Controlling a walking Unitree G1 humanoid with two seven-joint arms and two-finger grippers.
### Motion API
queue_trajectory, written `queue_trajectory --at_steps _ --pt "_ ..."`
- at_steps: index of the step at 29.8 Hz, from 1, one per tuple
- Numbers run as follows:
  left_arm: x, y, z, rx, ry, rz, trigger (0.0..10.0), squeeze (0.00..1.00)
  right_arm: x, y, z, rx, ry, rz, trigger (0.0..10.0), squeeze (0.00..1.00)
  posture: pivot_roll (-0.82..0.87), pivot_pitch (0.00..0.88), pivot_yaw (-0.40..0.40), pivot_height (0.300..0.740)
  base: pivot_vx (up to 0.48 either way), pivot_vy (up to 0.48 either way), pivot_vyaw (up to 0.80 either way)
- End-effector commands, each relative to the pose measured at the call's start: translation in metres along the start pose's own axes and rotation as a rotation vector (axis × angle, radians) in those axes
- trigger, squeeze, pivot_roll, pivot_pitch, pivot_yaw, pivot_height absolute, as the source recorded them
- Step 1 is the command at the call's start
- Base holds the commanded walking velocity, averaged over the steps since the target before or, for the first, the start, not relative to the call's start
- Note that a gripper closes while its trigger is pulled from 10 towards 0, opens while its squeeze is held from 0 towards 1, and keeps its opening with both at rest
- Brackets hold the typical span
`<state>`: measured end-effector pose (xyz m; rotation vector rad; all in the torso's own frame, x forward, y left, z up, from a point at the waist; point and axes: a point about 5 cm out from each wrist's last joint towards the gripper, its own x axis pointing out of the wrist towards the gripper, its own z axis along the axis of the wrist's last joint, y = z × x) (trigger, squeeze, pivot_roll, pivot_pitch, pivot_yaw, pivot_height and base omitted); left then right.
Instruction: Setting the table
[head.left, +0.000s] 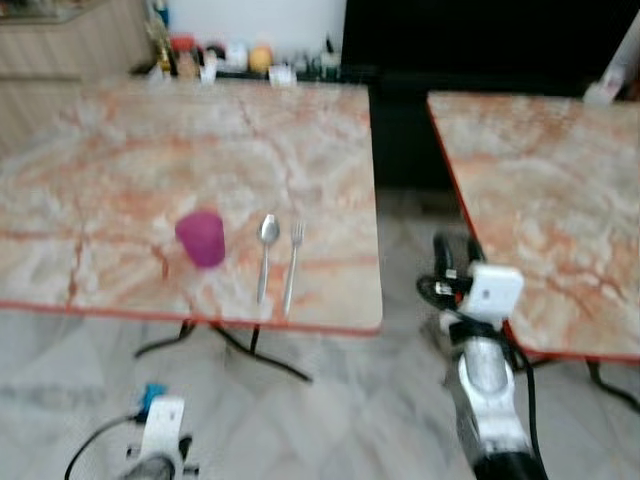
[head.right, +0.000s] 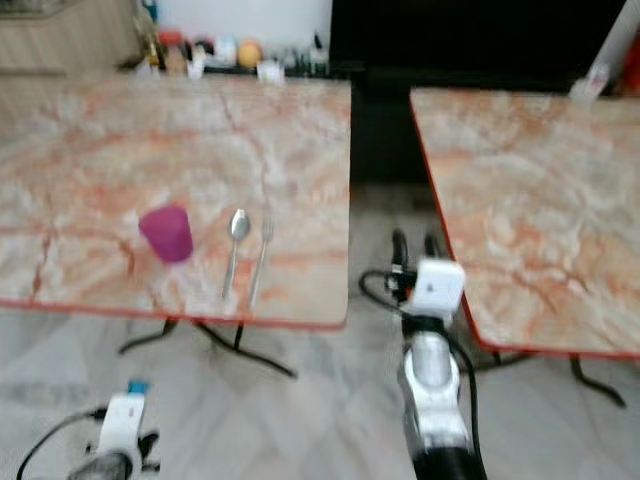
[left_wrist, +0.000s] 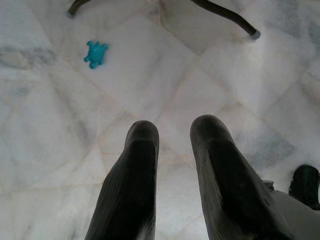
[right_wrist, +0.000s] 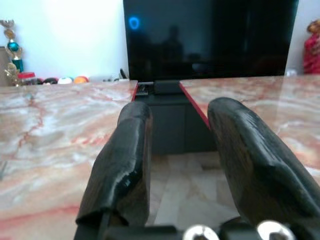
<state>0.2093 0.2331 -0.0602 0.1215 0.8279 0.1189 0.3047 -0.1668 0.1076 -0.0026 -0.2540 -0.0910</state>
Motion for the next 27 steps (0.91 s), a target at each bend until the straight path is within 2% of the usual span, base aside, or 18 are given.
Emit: queue_trajectory --at_steps 1,10,17,22,25,26,27 --pt "-0.001 -0.001 -0.005 0.005 0.017 -0.003 10.0 0.00 0.000 -0.003 -0.002 0.000 0.009 -0.011 10.0 0.00 0.12 0.000 -0.029 0.740 0.000 0.000 0.00" --pt "-0.001 -0.001 -0.004 0.006 0.014 -0.004 10.0 0.00 -0.004 -0.007 -0.011 0.014 0.051 -0.033 10.0 0.00 0.12 0.000 -0.030 0.740 0.000 0.000 0.00" --pt "0.000 -0.003 -0.003 0.007 0.008 -0.007 10.0 0.00 -0.018 -0.010 -0.036 0.021 0.169 -0.039 10.0 0.00 0.12 0.000 -0.031 0.740 0.000 0.000 0.00" --pt "0.000 -0.003 -0.003 0.008 0.008 -0.007 10.0 0.00 -0.031 -0.014 -0.058 -0.004 0.293 -0.051 10.0 0.00 0.12 0.000 -0.031 0.740 0.000 0.000 0.00" --pt "0.000 -0.003 -0.002 0.007 0.007 -0.007 10.0 0.00 -0.048 -0.014 -0.079 0.013 0.413 -0.045 10.0 0.00 0.12 0.000 -0.032 0.740 0.000 0.000 0.00" --pt "0.000 -0.003 -0.002 0.007 0.007 -0.007 10.0 0.00 -0.048 -0.014 -0.079 0.013 0.413 -0.045 10.0 0.00 0.12 0.000 -0.032 0.740 0.000 0.000 0.00" --pt "0.000 -0.003 -0.002 0.007 0.007 -0.006 10.0 0.00 -0.058 -0.015 -0.089 0.003 0.475 -0.045 10.0 0.00 0.12 0.000 -0.031 0.740 0.000 0.000 0.00"
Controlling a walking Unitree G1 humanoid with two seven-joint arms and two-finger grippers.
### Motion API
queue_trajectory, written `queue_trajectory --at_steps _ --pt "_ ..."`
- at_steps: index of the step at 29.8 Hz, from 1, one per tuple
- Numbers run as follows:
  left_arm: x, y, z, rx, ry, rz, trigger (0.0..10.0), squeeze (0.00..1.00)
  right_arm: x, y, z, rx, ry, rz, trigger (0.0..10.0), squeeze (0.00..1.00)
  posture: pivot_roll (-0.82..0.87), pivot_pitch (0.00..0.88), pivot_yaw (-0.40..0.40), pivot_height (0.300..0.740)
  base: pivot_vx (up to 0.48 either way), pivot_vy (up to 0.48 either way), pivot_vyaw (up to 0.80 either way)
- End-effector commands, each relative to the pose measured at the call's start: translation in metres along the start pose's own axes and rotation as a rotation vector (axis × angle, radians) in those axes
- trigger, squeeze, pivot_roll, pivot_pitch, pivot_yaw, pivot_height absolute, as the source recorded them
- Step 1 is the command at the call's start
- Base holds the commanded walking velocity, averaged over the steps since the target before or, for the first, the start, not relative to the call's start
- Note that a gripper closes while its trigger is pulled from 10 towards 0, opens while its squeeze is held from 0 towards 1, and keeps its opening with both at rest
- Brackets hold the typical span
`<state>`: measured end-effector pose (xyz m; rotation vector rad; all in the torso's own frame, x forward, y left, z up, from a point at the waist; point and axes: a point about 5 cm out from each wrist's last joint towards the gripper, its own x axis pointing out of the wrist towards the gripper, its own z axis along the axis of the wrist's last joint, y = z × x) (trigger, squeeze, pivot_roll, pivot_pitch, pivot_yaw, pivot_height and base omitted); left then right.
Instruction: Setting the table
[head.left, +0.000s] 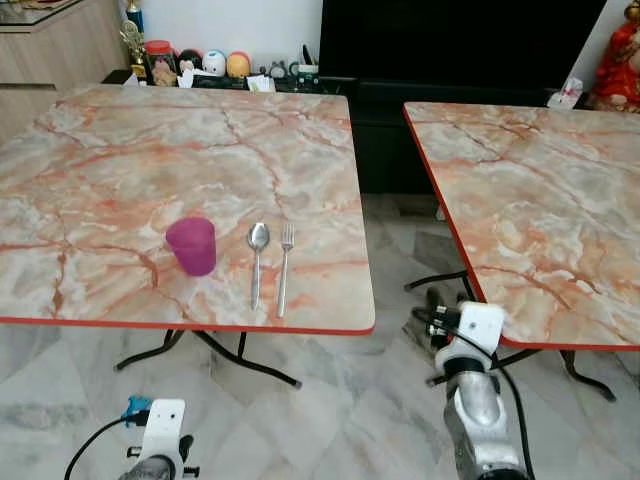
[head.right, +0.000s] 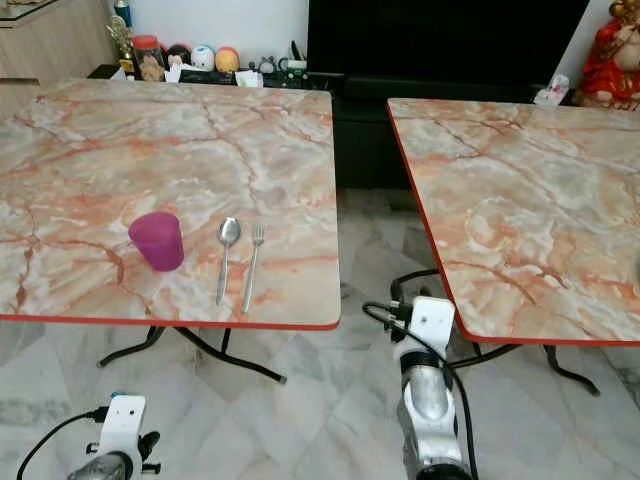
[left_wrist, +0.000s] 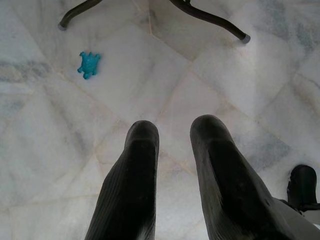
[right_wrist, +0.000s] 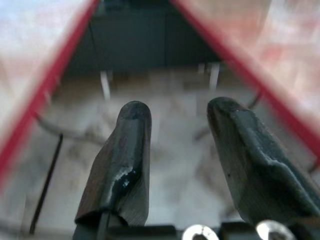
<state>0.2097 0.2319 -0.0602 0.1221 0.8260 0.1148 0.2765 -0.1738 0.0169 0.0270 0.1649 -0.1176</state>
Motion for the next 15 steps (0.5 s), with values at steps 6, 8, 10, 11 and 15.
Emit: queue_trajectory --at_steps 6,8,10,11,15 --pt "0.000 -0.002 -0.002 0.003 0.006 -0.004 10.0 0.00 -0.025 -0.013 -0.055 -0.004 0.288 -0.028 10.0 0.00 0.12 0.000 -0.029 0.740 0.000 0.000 0.00" --pt "0.000 -0.002 -0.002 0.004 0.005 -0.004 10.0 0.00 -0.034 -0.015 -0.070 0.037 0.396 -0.036 10.0 0.00 0.12 0.000 -0.028 0.740 0.000 0.000 0.00" --pt "0.000 -0.002 -0.002 0.003 0.004 -0.004 10.0 0.00 -0.041 -0.015 -0.079 0.093 0.456 -0.039 10.0 0.00 0.12 0.000 -0.024 0.740 0.000 0.000 0.00" --pt "0.000 -0.003 -0.002 0.003 0.003 -0.005 10.0 0.00 -0.043 -0.015 -0.082 0.099 0.478 -0.042 10.0 0.00 0.12 0.000 -0.024 0.740 0.000 0.000 0.00" --pt "0.000 -0.003 -0.002 0.004 0.003 -0.005 10.0 0.00 -0.061 -0.016 -0.102 0.115 0.610 -0.071 10.0 0.00 0.12 0.000 -0.024 0.740 0.000 0.000 0.00"
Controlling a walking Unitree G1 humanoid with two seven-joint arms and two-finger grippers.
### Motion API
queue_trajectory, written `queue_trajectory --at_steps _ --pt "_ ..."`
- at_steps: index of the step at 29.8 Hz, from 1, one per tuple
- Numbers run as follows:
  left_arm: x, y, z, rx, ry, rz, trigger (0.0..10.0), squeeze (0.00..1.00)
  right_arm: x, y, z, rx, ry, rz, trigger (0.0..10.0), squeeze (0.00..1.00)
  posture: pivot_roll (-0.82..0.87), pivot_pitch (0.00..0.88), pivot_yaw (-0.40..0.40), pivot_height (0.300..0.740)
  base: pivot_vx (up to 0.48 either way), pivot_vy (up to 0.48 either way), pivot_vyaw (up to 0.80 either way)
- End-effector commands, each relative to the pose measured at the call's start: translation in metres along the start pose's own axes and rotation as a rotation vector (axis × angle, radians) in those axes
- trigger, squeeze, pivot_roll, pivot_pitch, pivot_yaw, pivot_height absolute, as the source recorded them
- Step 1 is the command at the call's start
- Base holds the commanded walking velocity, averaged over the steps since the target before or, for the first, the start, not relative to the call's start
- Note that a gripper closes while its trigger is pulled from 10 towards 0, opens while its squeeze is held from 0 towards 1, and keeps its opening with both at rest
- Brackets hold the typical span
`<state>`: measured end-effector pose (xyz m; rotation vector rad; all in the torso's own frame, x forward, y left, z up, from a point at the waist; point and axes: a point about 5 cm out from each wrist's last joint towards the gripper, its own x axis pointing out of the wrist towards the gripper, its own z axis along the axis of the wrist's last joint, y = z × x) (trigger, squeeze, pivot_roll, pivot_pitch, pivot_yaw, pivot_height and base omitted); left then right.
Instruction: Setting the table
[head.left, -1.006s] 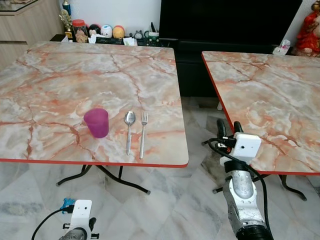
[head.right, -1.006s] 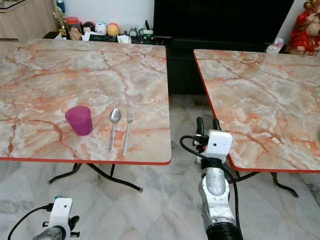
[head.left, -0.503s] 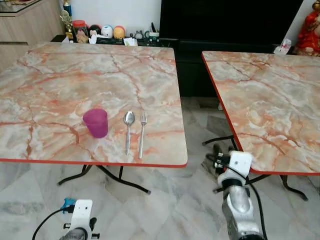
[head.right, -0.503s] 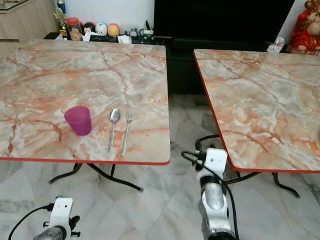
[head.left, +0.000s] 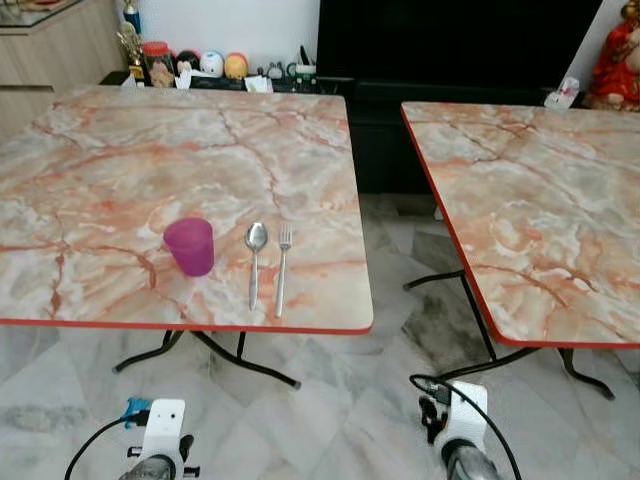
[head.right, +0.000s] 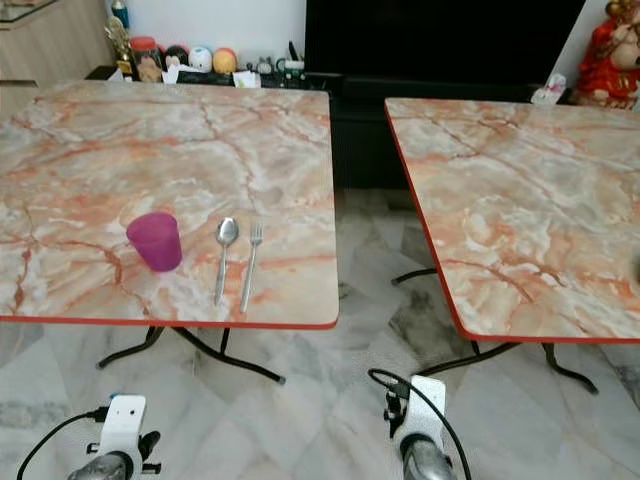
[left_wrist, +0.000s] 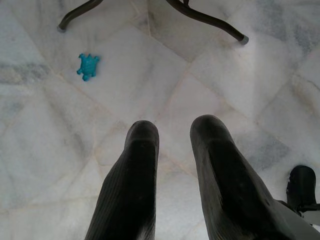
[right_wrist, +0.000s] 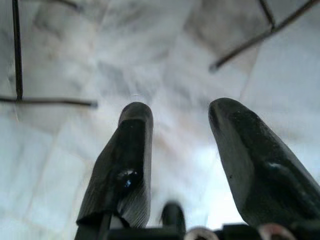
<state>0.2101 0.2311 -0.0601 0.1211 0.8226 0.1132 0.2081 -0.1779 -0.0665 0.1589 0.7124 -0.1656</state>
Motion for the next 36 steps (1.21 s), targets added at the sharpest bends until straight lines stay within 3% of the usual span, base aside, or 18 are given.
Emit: queue_trajectory --at_steps 1,7,19,36 --pt "0.000 -0.003 -0.003 0.004 0.008 -0.004 10.0 0.00 -0.005 -0.005 -0.017 0.017 0.081 -0.031 10.0 0.00 0.12 0.000 -0.024 0.740 0.000 0.000 0.00" --pt "-0.001 -0.002 -0.005 0.000 0.021 -0.001 10.0 0.00 -0.010 -0.006 -0.032 0.025 0.139 -0.025 10.0 0.00 0.13 0.000 -0.025 0.740 0.000 0.000 0.00" --pt "-0.001 -0.001 -0.007 0.016 0.030 -0.006 10.0 0.00 -0.014 -0.012 -0.041 0.005 0.171 -0.037 10.0 0.00 0.12 0.000 -0.017 0.740 0.000 0.000 0.00" --pt "-0.001 0.006 -0.004 0.037 0.024 0.003 10.0 0.00 -0.015 0.003 -0.047 -0.040 0.200 0.018 10.0 0.00 0.14 0.000 0.010 0.740 0.000 0.000 0.00"
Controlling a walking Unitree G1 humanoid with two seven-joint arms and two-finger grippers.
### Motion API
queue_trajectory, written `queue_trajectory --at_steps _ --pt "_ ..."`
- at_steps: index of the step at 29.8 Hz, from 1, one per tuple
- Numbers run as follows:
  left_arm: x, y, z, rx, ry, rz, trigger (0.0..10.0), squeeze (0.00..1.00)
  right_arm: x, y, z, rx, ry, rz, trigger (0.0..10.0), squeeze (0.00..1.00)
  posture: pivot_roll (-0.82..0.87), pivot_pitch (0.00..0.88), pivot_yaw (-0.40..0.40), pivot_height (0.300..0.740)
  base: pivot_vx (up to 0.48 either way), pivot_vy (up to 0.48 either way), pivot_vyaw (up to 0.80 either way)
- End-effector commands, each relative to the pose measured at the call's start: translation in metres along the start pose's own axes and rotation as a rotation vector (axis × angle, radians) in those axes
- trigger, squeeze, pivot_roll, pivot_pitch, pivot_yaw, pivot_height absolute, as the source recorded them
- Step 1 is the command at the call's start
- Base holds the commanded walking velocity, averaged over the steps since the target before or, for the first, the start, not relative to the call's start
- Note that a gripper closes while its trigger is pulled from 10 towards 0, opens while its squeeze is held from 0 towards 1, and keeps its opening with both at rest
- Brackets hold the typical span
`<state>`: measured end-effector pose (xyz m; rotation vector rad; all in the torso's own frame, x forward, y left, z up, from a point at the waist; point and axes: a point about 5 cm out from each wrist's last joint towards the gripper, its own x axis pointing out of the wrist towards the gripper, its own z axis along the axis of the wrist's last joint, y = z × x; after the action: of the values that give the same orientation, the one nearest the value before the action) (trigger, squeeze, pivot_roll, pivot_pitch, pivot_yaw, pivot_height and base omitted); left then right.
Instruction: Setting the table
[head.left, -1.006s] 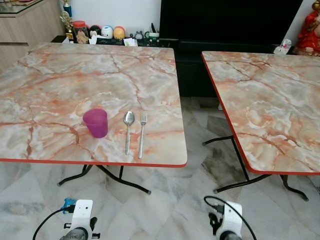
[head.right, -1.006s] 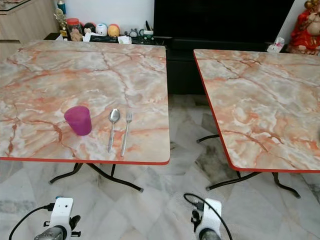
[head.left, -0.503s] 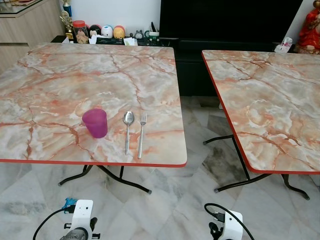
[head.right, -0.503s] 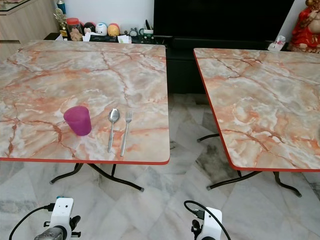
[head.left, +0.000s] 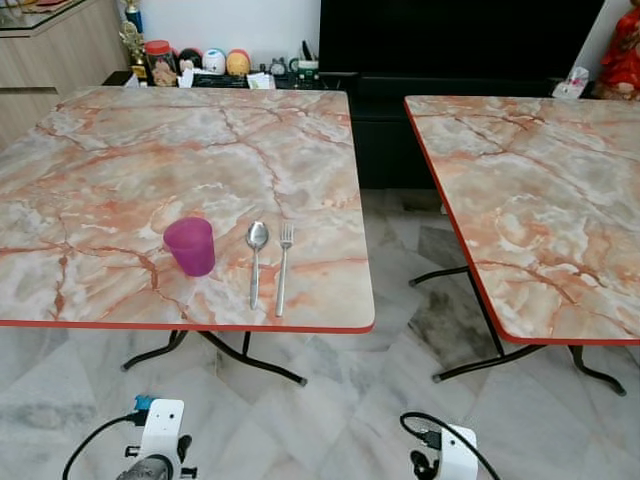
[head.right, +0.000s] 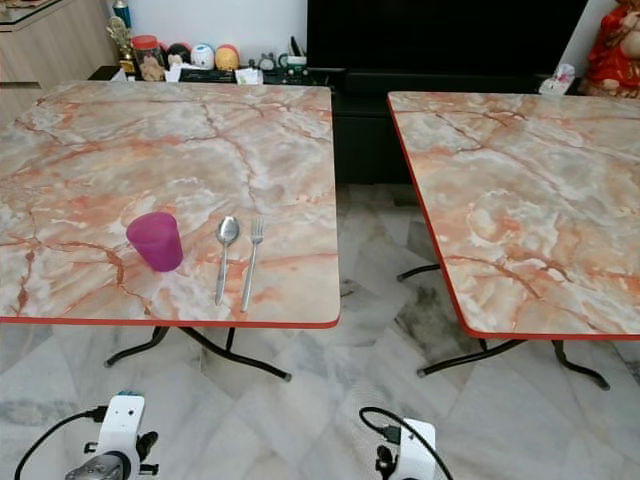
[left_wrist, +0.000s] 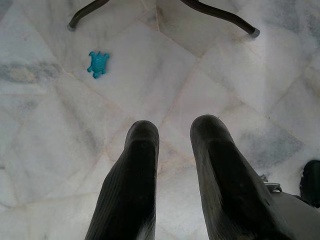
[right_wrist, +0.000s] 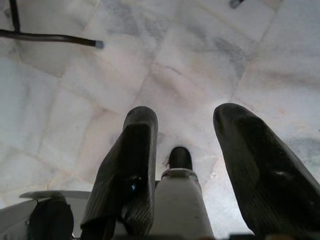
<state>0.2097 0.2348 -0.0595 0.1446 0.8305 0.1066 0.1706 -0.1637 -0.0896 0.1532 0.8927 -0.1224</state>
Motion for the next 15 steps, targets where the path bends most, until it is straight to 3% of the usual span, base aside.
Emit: queue_trajectory --at_steps 1,15 --pt "-0.0007 0.0025 -0.0034 0.013 0.017 -0.001 10.0 0.00 -0.0008 -0.0002 -0.0041 -0.009 0.020 -0.001 10.0 0.00 0.14 0.000 0.010 0.740 0.000 0.000 0.00" --pt "-0.0010 0.0067 -0.0027 0.009 0.012 0.001 10.0 0.00 -0.0019 0.0014 -0.0091 -0.020 0.036 0.004 10.0 0.00 0.15 0.000 0.005 0.740 0.000 0.000 0.00"
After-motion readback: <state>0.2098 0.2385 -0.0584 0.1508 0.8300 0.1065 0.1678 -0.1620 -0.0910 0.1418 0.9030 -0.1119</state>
